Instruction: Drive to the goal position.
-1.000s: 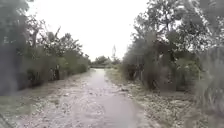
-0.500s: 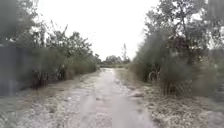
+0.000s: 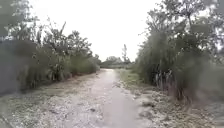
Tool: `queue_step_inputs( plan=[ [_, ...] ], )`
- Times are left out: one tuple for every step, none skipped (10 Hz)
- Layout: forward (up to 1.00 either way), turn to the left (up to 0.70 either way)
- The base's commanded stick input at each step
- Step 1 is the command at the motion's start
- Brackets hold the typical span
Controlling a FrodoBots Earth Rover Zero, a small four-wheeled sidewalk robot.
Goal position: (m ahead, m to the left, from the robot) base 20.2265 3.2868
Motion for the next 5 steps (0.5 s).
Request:
queue_step_inputs(
  plan=[
    [0.7,0.0],
    [0.7,0.0],
    [0.7,0.0],
    [0.7,0.0],
    [0.7,0.0]
  ],
)
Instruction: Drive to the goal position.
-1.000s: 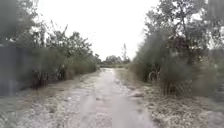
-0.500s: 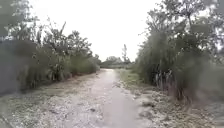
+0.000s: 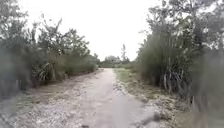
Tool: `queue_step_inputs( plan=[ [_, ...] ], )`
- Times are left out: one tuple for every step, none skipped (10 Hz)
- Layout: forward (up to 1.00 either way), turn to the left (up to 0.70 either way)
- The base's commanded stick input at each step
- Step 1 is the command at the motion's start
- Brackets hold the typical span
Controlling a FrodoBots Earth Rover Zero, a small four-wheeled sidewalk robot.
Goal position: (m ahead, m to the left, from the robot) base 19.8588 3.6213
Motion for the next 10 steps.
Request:
queue_step_inputs(
  plan=[
    [0.7,0.0],
    [0.7,0.0],
    [0.7,0.0],
    [0.7,0.0],
    [0.7,0.0],
    [0.7,0.0],
    [0.7,0.0],
    [0.7,0.0],
    [0.7,0.0],
    [0.7,0.0]
  ],
)
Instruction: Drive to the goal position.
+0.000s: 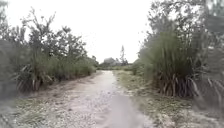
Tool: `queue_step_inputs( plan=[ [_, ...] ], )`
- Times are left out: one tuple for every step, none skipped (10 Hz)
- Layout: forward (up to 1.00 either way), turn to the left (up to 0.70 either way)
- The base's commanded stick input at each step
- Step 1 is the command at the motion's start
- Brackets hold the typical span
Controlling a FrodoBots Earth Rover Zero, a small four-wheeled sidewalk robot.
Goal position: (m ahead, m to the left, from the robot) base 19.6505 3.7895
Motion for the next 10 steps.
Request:
queue_step_inputs(
  plan=[
    [0.7,0.0],
    [0.7,0.0],
    [0.7,0.0],
    [0.7,0.0],
    [0.7,0.0],
    [0.7,0.0],
    [0.7,0.0],
    [0.7,0.0],
    [0.7,0.0],
    [0.7,0.0]
  ],
)
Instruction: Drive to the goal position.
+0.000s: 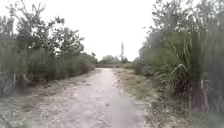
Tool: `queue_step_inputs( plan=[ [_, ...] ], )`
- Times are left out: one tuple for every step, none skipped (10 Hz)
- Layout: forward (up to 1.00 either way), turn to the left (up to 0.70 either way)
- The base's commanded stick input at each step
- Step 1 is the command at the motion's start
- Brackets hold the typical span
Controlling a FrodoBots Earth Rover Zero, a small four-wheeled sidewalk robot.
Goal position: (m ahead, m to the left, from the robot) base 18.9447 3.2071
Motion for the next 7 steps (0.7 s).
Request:
queue_step_inputs(
  plan=[
    [0.7,0.0],
    [0.7,0.3],
    [0.7,0.35],
    [0.7,0.35],
    [0.7,0.15],
    [0.7,0.0],
    [0.7,0.0]
  ],
)
